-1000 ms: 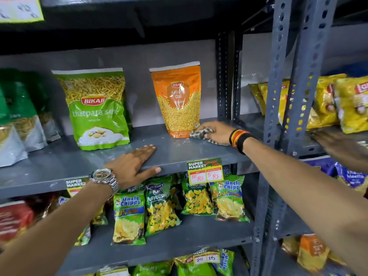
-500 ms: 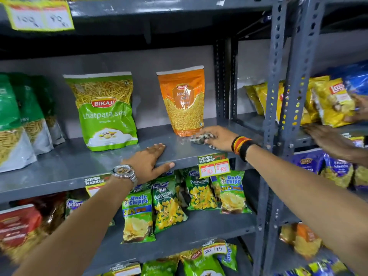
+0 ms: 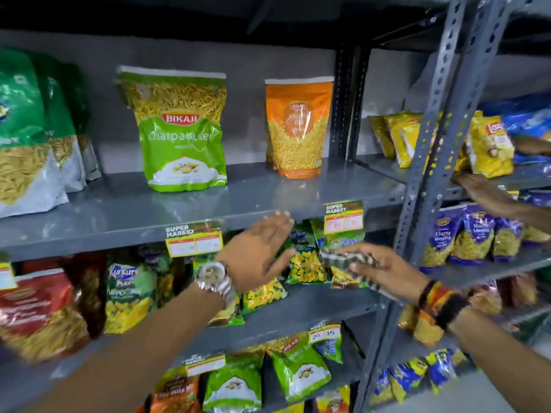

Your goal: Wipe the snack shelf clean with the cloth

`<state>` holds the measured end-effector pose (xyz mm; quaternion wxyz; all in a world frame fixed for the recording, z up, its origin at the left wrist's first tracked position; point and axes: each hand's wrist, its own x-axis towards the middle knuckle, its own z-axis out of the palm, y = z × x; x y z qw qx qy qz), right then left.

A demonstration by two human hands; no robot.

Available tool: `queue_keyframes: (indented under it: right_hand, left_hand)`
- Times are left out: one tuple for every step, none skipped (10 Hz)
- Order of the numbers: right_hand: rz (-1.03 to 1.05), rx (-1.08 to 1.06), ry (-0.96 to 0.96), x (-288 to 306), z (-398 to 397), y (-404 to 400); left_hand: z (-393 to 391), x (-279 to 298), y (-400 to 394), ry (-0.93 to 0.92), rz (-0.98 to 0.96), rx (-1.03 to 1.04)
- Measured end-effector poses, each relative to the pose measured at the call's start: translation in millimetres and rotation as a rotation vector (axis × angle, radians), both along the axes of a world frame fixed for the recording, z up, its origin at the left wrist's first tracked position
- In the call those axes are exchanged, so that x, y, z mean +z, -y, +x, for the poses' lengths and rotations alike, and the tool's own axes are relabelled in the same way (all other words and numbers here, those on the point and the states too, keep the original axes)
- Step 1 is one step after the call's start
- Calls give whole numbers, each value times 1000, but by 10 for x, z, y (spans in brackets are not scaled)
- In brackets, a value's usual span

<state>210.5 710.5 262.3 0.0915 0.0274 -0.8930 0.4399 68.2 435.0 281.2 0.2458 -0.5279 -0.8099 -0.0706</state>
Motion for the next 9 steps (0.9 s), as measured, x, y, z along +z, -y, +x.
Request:
queue_keyframes:
  right_hand:
    - [48, -38, 94, -617, -269, 77]
    - [69, -134, 167, -1169, -733, 152]
    - [148, -166, 236, -1643, -1153, 274]
    - [188, -174, 213, -1970, -1449, 349]
    - [336, -51, 254, -2376, -1592, 351]
    - [562, -9, 190, -2713, -1589, 337]
    - [713, -39, 162, -2806, -1640, 324]
    - [806, -36, 253, -2686, -1709, 325]
    - [822, -49, 268, -2608, -1661, 380]
  left_hand:
    - [62, -800, 97, 44, -69, -63]
    - [-43, -1554, 94, 272, -203, 74]
    - [-264, -2192, 35, 360, -310, 218]
    - [-461, -2625, -125, 346, -284, 275]
    - [-616, -2934, -257, 287, -205, 308]
    - [-698, -3143, -279, 271, -192, 338]
    - [-708, -3248, -285, 261, -170, 379]
    - [-654, -3205, -288, 315, -229, 411]
    - [-561, -3190, -294, 299, -205, 424]
